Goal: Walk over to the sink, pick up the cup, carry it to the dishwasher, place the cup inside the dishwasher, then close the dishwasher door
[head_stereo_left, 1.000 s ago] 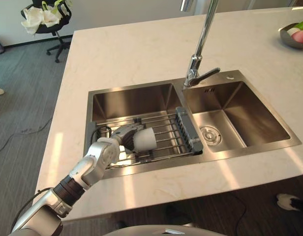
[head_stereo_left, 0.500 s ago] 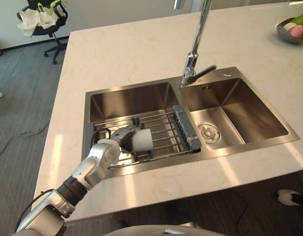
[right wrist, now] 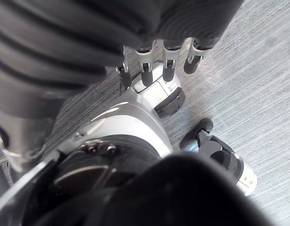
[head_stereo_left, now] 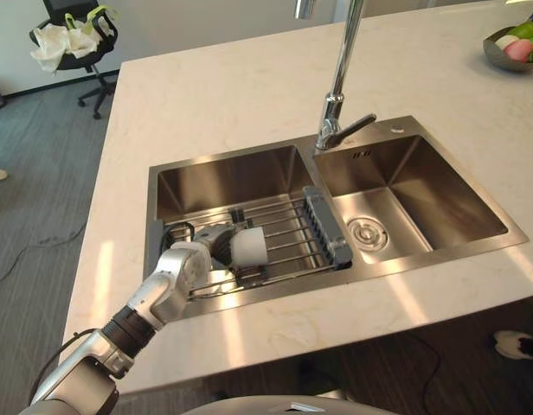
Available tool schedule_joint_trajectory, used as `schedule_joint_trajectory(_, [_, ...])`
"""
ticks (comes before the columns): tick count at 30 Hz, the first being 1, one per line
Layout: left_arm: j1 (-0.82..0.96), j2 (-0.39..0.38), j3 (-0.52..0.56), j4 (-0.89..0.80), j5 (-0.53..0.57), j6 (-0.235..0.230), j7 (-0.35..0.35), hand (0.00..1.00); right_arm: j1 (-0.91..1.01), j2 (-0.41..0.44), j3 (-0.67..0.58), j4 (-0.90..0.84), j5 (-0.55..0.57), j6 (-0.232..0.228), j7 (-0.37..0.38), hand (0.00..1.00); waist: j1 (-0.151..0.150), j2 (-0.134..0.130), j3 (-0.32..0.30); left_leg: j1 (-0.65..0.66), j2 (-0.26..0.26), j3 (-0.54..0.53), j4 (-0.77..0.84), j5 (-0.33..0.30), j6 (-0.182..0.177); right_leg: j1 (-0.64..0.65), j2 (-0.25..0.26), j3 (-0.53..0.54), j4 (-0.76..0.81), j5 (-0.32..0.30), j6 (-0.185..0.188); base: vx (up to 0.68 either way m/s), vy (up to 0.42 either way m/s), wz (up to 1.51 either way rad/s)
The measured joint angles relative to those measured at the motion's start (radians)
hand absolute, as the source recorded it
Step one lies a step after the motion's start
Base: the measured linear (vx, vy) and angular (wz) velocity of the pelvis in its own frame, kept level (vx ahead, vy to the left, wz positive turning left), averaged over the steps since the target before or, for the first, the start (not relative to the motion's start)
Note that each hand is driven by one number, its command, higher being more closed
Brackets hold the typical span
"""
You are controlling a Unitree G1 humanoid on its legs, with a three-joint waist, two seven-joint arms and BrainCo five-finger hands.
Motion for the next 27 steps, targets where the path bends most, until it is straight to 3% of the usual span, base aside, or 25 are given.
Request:
schedule_joint_trajectory(5, [0.017, -0.002, 0.028, 0.014, -0.167, -0.004, 0.070, 1.00, 0.000, 0.000, -0.002, 0.003, 0.000, -0.020, -0.001, 0.00, -0.001, 0.004, 0.002, -0.001, 0.000, -0.009, 0.000, 0.000, 0.000, 0.006, 0.000, -0.009, -0.006, 0.000, 0.000, 0.00, -0.005, 0.03])
schedule_joint_trajectory(10, [0.084, -0.015, 0.056, 0.006, -0.307, -0.070, 0.184, 1.00, -0.003, 0.004, -0.024, 0.036, 0.000, -0.045, -0.001, 0.00, 0.009, 0.005, 0.002, -0.005, 0.000, -0.031, 0.000, 0.000, 0.000, 0.020, -0.002, -0.034, -0.012, -0.002, 0.003, 0.01, -0.014, 0.14])
schedule_joint_trajectory(16, [0.179, -0.029, 0.118, -0.031, -0.409, -0.134, 0.254, 1.00, -0.005, 0.007, -0.033, 0.039, 0.001, -0.068, -0.001, 0.00, 0.020, 0.002, 0.003, -0.005, 0.000, -0.038, 0.000, 0.000, 0.000, 0.026, -0.002, -0.039, -0.012, -0.003, 0.004, 0.00, -0.007, 0.03])
schedule_joint_trajectory(20, [0.233, -0.080, 0.248, -0.097, -0.762, -0.158, 0.306, 1.00, 0.007, 0.015, -0.043, 0.040, 0.021, -0.082, 0.013, 0.00, 0.041, -0.004, 0.004, -0.003, 0.000, -0.050, 0.000, 0.003, 0.000, 0.035, -0.003, -0.049, -0.010, -0.003, 0.005, -0.02, -0.009, 0.06])
schedule_joint_trajectory(21, [0.241, -0.090, 0.271, -0.108, -0.805, -0.169, 0.313, 1.00, 0.010, 0.015, -0.043, 0.039, 0.024, -0.082, 0.021, 0.00, 0.043, -0.005, 0.004, -0.003, 0.000, -0.052, 0.000, 0.004, 0.000, 0.036, -0.003, -0.053, -0.010, -0.004, 0.005, -0.02, -0.011, 0.11])
schedule_joint_trajectory(23, [0.278, -0.123, 0.362, -0.156, -0.927, -0.233, 0.348, 1.00, 0.019, 0.023, -0.051, 0.038, 0.041, -0.086, 0.037, 0.00, 0.055, -0.014, 0.002, -0.002, 0.001, -0.056, 0.000, 0.008, 0.000, 0.042, -0.003, -0.062, -0.010, -0.004, 0.005, -0.03, -0.013, 0.12])
schedule_joint_trajectory(24, [0.286, -0.130, 0.381, -0.170, -0.943, -0.254, 0.356, 1.00, 0.021, 0.028, -0.061, 0.038, 0.041, -0.086, 0.039, 0.00, 0.059, -0.016, 0.002, 0.000, 0.001, -0.057, 0.000, 0.008, 0.000, 0.046, -0.003, -0.064, -0.010, -0.004, 0.005, -0.03, -0.011, 0.07])
schedule_joint_trajectory(27, [0.326, -0.136, 0.445, -0.231, -0.955, -0.392, 0.369, 1.00, 0.035, 0.042, -0.070, 0.038, 0.041, -0.088, 0.043, 0.00, 0.079, -0.028, -0.004, 0.010, 0.000, -0.058, 0.000, 0.008, 0.001, 0.052, -0.005, -0.065, -0.009, -0.006, 0.008, -0.04, -0.002, 0.02])
